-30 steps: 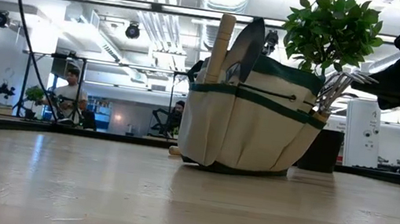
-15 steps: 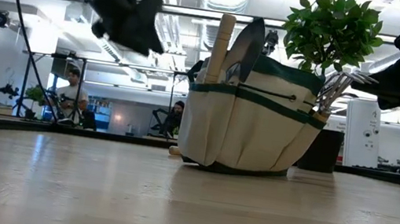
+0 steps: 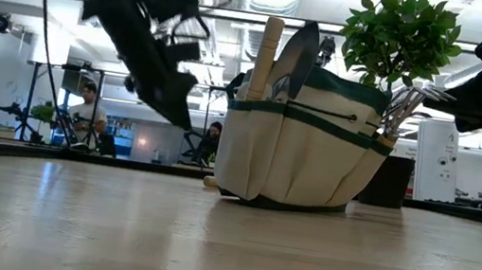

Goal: Pick & Place Garden tools in Gardening bag
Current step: Put the brown trowel into the green gardening bag

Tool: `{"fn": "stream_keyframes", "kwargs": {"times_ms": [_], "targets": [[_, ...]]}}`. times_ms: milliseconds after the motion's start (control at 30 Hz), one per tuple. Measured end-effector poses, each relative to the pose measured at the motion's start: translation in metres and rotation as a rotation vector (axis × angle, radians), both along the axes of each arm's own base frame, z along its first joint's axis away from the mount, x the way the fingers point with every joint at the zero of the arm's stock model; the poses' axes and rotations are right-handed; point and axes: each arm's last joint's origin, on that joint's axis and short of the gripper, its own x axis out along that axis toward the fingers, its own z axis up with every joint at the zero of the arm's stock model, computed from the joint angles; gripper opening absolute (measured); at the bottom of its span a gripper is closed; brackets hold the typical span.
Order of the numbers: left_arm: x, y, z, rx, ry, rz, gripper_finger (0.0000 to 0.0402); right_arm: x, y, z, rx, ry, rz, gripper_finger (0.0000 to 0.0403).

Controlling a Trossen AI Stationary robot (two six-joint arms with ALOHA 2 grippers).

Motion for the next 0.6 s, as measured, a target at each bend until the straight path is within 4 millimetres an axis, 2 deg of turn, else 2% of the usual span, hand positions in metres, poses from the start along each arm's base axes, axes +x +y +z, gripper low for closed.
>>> {"fn": "stream_keyframes", "kwargs": {"times_ms": [200,433,600], "targets": [[0.017,0.007,-0.027,-0.031,0.046,-0.095,0.0234,0.0,0.0,0.0,0.0,0.0,-0.001,0.0008],[0.032,0.009,-0.041,-0.077,-0.031,-0.182,0.0233,0.0,0.0,0.0,0.0,0.0,0.0,0.0008],[0.034,0.014,-0.045,-0.122,-0.067,-0.144,0.0234,0.0,0.0,0.0,0.0,0.0,0.0,0.0008]]}}
